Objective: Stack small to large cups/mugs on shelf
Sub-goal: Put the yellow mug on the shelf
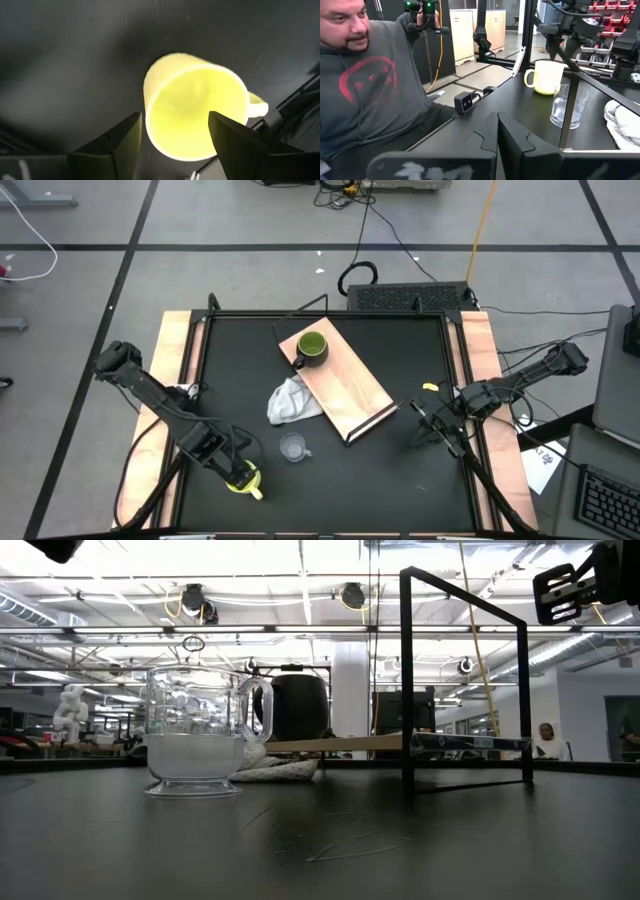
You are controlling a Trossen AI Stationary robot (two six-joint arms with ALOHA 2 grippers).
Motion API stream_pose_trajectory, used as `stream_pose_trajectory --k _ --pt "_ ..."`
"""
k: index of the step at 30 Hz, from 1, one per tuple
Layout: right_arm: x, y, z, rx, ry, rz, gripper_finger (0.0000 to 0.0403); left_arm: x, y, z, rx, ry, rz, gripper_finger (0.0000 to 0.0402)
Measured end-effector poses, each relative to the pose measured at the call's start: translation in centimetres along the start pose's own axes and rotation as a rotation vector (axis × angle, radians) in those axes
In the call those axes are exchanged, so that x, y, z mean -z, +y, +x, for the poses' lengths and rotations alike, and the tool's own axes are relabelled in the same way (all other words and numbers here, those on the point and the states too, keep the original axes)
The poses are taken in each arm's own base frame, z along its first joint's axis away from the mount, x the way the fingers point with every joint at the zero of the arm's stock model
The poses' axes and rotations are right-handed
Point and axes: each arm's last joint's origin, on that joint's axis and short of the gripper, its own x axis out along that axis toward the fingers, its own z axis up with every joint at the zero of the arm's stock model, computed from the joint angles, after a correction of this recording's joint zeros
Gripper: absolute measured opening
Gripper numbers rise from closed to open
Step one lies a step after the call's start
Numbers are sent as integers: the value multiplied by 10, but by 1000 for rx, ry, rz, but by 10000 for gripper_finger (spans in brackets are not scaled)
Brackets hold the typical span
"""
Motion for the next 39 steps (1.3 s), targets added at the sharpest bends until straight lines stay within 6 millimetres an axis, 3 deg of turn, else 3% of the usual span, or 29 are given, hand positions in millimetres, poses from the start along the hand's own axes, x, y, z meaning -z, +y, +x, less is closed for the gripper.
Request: stream_pose_trajectory --k 13,22,39 --pt "0 0 0 0 -3 -1 0 15 -1 1 6 -30 26 232" --pt "0 0 0 0 -3 -1 0 15 7 17 -26 -40 75 232" --pt "0 0 0 0 -5 3 0 13 10 27 -14 -47 156 232"
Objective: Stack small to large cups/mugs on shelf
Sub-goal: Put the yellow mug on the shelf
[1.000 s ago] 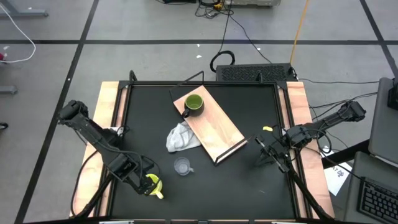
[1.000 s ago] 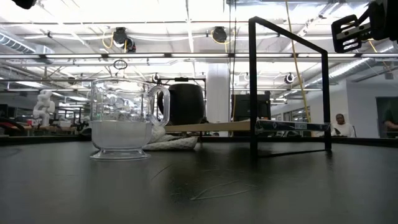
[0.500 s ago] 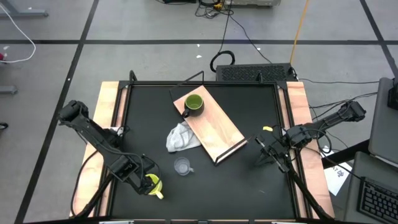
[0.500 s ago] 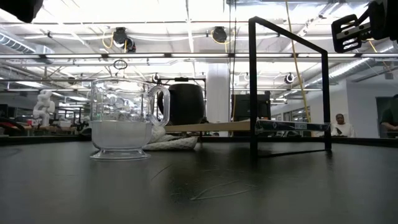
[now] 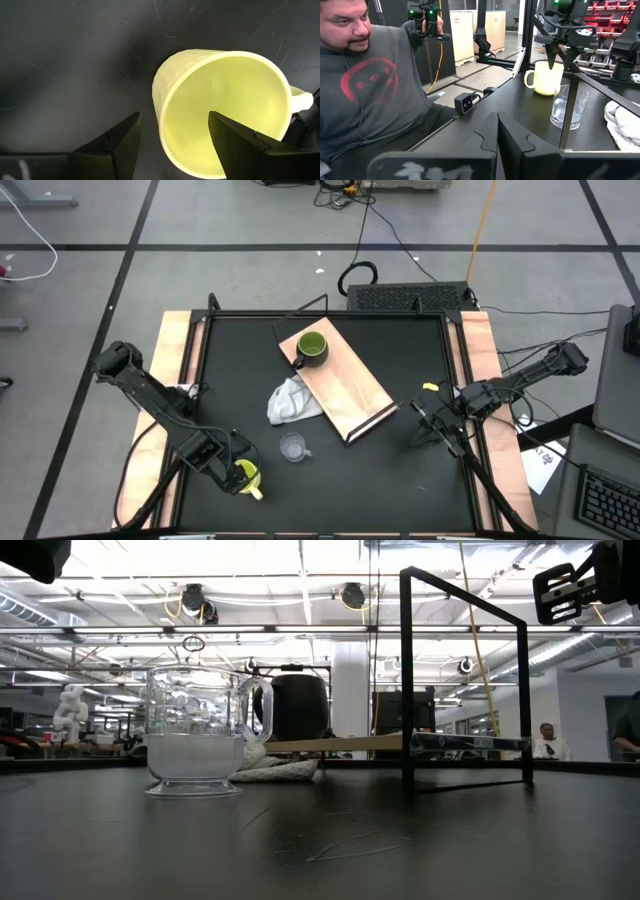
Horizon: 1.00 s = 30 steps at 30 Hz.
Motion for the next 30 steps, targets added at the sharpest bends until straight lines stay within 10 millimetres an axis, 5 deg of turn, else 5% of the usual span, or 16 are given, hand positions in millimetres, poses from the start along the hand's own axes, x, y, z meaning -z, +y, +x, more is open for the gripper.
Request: stream_pose_trajectory --k 5,25,30 --pt "0 0 0 0 0 0 0 0 0 0 0 -1 12 216" --pt "0 0 0 0 0 0 0 -1 0 0 -2 -13 105 14" --pt "0 0 0 0 0 0 0 -1 0 0 -6 -31 170 11"
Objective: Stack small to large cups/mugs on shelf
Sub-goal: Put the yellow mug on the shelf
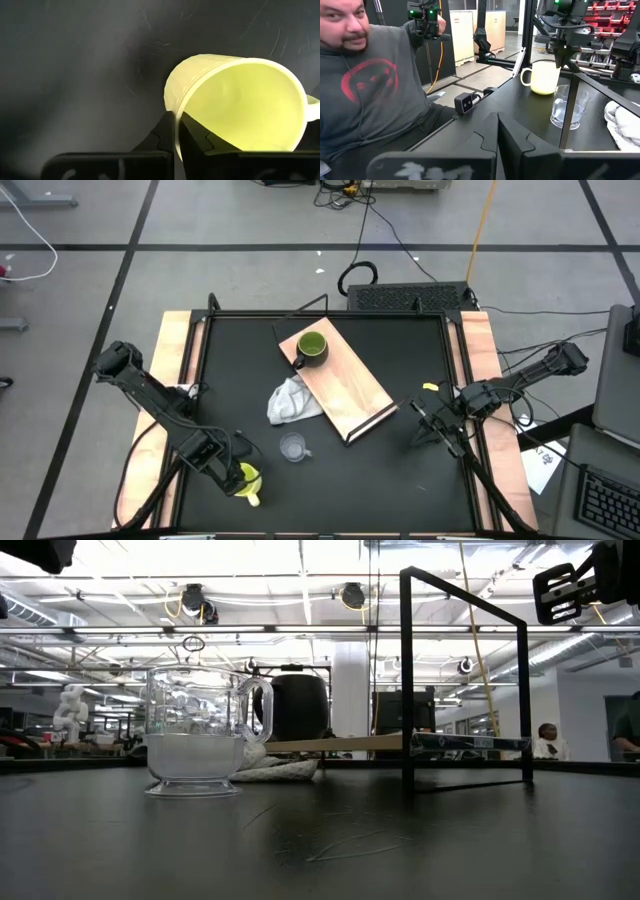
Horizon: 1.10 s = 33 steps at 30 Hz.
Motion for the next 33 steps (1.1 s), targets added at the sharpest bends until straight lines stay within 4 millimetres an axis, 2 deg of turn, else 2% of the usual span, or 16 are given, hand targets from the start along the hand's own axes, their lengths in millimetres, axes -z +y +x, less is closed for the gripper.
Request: stream_pose_trajectory --k 5,12,20,26,33 --pt "0 0 0 0 0 -6 0 -1 1 0 -13 -23 155 7" --pt "0 0 0 0 0 -5 0 -13 7 -3 0 -9 234 5" --pt "0 0 0 0 0 -3 0 -17 22 -28 25 -85 285 3" --pt "0 0 0 0 -1 1 0 -15 42 -49 3 -106 285 3" --pt "0 0 0 0 -1 -19 0 -19 53 -62 -16 -190 470 3"
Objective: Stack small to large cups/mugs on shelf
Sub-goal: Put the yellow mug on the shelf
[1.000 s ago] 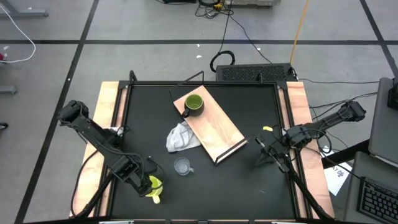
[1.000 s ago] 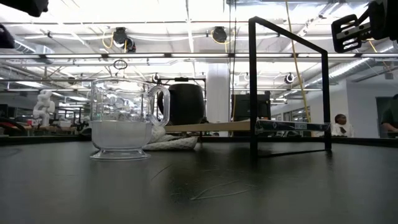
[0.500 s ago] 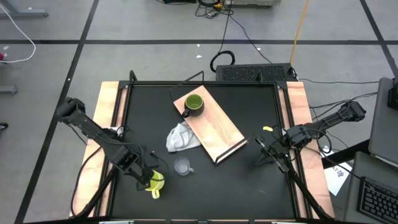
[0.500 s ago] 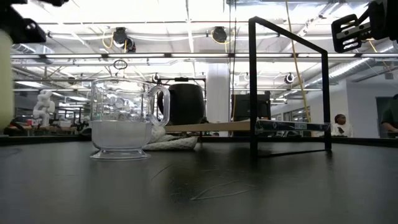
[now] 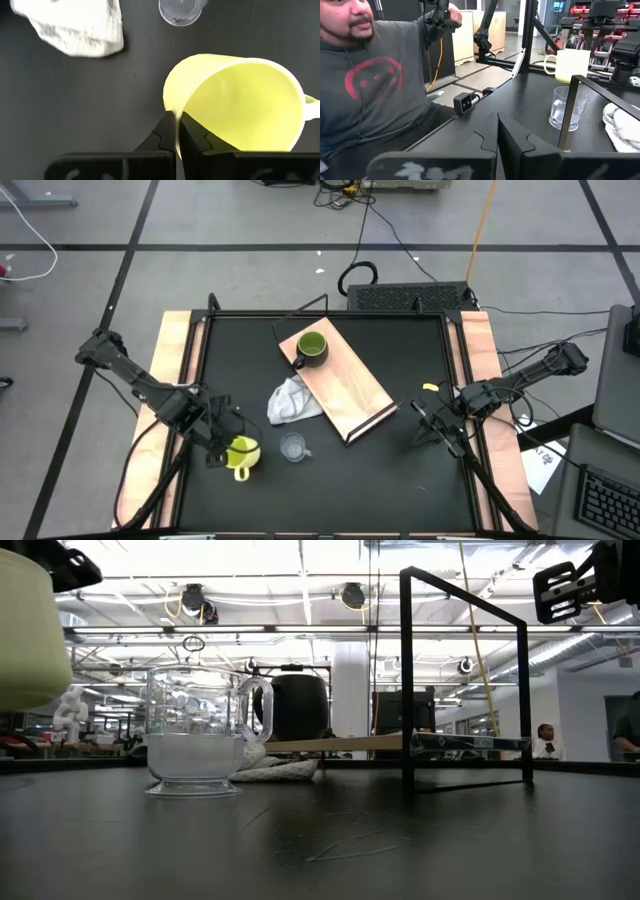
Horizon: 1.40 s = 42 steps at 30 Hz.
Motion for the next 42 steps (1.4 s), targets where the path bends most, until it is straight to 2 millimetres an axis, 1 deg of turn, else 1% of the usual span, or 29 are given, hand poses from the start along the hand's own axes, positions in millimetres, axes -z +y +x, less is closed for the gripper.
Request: stream_pose_trajectory --k 6,12,16,19,24,29,35,39,42 --pt "0 0 0 0 0 -6 0 -5 2 6 -21 18 147 3" --pt "0 0 0 0 0 -14 0 -12 8 16 -19 69 245 3" --pt "0 0 0 0 0 -33 0 -18 16 21 -9 101 298 3" --pt "0 0 0 0 -3 -46 0 -26 24 21 -18 122 328 3" --pt "-1 0 0 0 -7 -67 0 -46 35 10 -30 106 380 3" --pt "-1 0 0 0 -13 -68 0 -69 46 -10 -96 78 456 3" --pt "-1 0 0 1 -14 -62 0 -97 62 -33 -155 -10 526 3" --pt "-1 0 0 1 -13 -61 0 -109 71 -37 -172 -34 556 3" --pt "-1 0 0 1 -13 -61 0 -119 78 -35 -176 -33 576 3"
